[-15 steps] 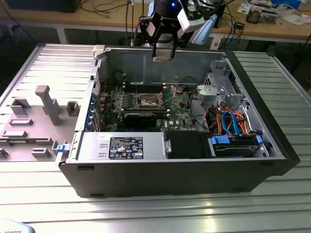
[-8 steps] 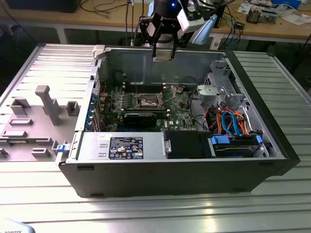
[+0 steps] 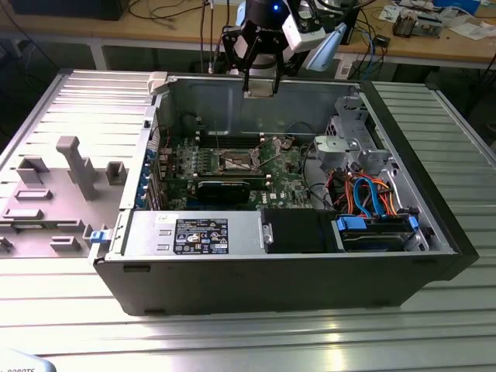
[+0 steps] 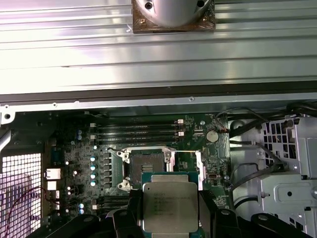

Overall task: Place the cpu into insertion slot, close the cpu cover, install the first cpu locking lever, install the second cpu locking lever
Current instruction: 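Place the cpu into insertion slot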

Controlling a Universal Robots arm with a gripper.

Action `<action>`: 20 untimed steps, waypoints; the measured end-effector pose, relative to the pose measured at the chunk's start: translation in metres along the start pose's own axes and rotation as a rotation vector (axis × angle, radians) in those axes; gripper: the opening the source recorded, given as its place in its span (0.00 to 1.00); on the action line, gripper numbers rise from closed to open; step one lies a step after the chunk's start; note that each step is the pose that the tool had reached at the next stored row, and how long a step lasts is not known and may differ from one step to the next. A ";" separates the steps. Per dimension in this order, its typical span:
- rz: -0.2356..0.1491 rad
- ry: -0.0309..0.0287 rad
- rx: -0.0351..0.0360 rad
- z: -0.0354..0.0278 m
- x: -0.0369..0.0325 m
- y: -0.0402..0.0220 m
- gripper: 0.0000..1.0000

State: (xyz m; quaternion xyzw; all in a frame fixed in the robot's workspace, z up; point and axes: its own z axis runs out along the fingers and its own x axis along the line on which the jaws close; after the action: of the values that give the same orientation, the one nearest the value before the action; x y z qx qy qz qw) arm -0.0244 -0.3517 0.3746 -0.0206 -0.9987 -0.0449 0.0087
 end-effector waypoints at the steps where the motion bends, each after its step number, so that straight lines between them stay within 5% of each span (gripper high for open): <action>1: 0.000 -0.0001 -0.0001 0.0000 0.0000 0.0000 0.54; 20: 0.019 -0.0017 -0.0003 0.0005 0.0000 -0.0001 0.54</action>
State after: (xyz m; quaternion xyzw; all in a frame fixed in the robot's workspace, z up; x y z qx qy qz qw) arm -0.0244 -0.3517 0.3741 -0.0301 -0.9985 -0.0449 0.0083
